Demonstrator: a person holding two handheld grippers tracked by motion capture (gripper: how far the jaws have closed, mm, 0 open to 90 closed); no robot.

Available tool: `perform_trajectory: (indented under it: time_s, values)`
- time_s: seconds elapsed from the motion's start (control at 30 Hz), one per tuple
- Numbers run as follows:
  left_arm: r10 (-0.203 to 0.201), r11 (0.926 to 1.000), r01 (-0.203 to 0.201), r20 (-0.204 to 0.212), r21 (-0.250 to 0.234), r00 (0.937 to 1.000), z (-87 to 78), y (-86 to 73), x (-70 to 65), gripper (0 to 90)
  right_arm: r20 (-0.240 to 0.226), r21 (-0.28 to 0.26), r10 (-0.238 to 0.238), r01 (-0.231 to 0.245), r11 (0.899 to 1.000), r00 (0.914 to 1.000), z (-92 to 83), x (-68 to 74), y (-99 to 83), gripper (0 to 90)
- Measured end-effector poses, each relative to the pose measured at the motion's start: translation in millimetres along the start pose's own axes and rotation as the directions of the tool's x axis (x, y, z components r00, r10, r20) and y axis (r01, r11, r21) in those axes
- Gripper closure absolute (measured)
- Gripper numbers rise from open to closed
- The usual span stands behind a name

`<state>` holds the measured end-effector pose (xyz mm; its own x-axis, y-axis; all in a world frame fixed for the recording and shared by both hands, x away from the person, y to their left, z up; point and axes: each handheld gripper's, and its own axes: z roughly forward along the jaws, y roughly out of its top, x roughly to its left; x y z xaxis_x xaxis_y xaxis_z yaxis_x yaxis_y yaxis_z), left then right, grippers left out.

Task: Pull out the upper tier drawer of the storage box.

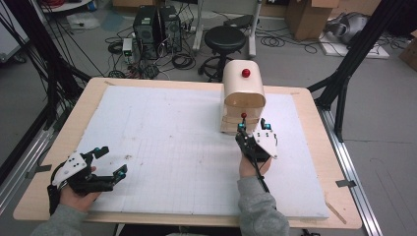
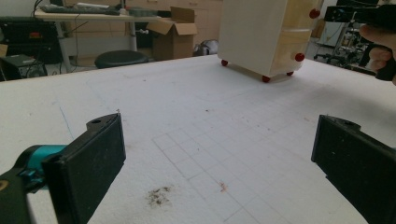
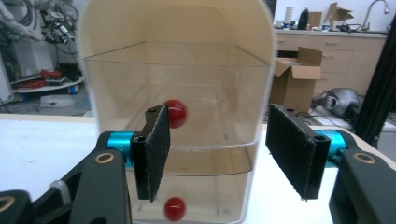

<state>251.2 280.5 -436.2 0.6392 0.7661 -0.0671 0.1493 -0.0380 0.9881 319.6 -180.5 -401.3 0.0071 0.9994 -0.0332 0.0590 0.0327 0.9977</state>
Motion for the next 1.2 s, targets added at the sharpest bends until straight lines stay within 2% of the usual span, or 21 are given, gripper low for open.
perform_trajectory:
  time_s: [0.13,0.33,0.77,1.2]
  values:
    - [0.003,1.0,-0.003,0.001,0.004,1.0,-0.5,-0.4,-0.1,3.4,-0.001,-0.007,-0.018,0.018,1.0,0.9998,-1.1,10.6,-1.0,39.7]
    - [0.003,0.9999,-0.003,-0.005,0.01,1.0,-3.8,-1.6,0.7,3.4,0.013,-0.003,-0.006,0.006,1.0,0.9999,0.4,16.2,-1.1,39.7]
    - [0.004,0.9998,-0.003,-0.029,0.019,0.9996,-13.8,-3.8,2.3,3.4,0.027,-0.005,-0.019,0.019,1.0,0.9994,4.9,27.6,0.2,39.7]
    - [0.002,0.9998,-0.001,-0.027,0.022,0.9996,-14.2,-4.3,1.6,3.4,0.031,0.004,-0.009,0.009,1.0,0.9995,12.1,22.7,0.2,42.2]
